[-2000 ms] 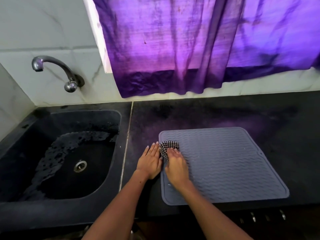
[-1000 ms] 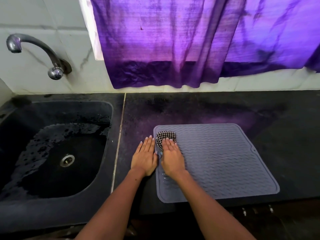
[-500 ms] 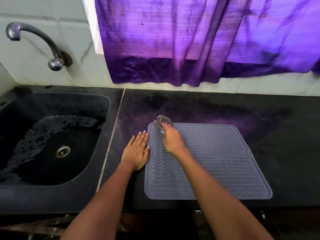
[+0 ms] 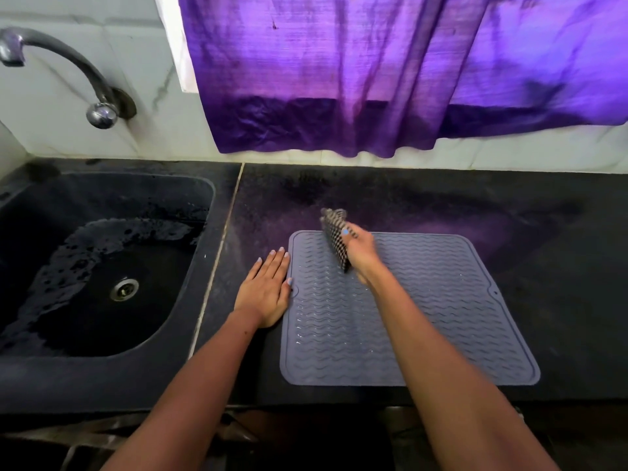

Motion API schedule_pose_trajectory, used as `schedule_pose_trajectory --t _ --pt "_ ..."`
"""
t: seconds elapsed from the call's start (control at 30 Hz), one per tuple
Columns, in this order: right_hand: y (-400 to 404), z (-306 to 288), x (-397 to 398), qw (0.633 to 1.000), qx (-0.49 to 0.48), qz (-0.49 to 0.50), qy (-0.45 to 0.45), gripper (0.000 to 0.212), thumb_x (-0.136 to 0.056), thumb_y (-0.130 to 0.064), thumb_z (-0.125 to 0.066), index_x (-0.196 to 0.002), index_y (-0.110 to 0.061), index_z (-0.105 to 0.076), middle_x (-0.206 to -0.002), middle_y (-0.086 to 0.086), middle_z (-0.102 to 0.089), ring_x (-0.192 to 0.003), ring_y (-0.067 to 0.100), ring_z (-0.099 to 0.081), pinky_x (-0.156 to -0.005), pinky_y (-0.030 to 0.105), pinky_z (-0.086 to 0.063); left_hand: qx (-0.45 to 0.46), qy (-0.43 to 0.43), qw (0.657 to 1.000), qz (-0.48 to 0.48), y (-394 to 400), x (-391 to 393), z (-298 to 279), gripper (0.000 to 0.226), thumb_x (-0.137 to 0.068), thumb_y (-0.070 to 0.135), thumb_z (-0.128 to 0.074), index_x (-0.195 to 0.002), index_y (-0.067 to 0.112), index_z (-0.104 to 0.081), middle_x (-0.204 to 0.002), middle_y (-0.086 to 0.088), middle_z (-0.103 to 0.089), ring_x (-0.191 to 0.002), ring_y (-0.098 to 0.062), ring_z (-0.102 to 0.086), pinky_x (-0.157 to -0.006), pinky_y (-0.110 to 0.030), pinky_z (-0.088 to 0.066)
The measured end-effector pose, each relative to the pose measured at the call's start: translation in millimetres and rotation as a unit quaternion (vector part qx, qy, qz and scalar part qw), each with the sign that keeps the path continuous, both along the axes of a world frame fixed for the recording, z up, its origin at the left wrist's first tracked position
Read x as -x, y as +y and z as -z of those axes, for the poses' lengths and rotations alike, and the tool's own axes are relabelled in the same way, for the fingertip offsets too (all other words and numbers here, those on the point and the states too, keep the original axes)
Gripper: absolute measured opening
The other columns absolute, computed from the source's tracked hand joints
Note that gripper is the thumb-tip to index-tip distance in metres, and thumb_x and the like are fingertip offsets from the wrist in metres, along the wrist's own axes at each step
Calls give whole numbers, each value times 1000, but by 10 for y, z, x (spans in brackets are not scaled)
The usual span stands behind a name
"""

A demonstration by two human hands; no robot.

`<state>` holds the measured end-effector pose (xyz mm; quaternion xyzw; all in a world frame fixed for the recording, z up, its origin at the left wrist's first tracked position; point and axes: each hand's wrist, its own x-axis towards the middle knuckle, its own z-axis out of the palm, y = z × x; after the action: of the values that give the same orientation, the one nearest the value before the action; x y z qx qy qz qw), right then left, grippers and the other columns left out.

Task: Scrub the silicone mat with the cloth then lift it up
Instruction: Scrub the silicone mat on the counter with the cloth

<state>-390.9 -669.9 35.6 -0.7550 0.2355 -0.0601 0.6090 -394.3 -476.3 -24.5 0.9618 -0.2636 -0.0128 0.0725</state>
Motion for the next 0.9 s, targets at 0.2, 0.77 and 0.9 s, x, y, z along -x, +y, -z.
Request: schedule_pose_trajectory --t 0.2,0.77,0.9 --pt "100 79 158 930 347 -122 10 44 -94 -10 -42 -139 -11 -38 -132 18 -53 -120 34 -51 -99 39 -40 11 1 1000 5 5 3 -4 83 -75 47 18 -150 16 2 -159 2 3 -146 -9 6 -118 -29 9" --pt "-326 -74 -7 984 178 5 27 40 -95 -13 -48 -135 -10 -46 -126 16 -59 -115 31 -54 -97 35 -42 10 -5 1000 1 14 -7 35 83 -75 47 15 -150 17 -2 -159 3 0 -146 -10 3 -119 -29 5" --pt "-268 -12 175 899 428 -77 52 46 -91 -6 -45 -137 -13 -41 -132 17 -53 -118 37 -52 -94 42 -43 14 -6 1000 2 16 -8 31 83 -76 48 15 -150 17 -2 -159 3 -1 -146 -9 2 -118 -29 5"
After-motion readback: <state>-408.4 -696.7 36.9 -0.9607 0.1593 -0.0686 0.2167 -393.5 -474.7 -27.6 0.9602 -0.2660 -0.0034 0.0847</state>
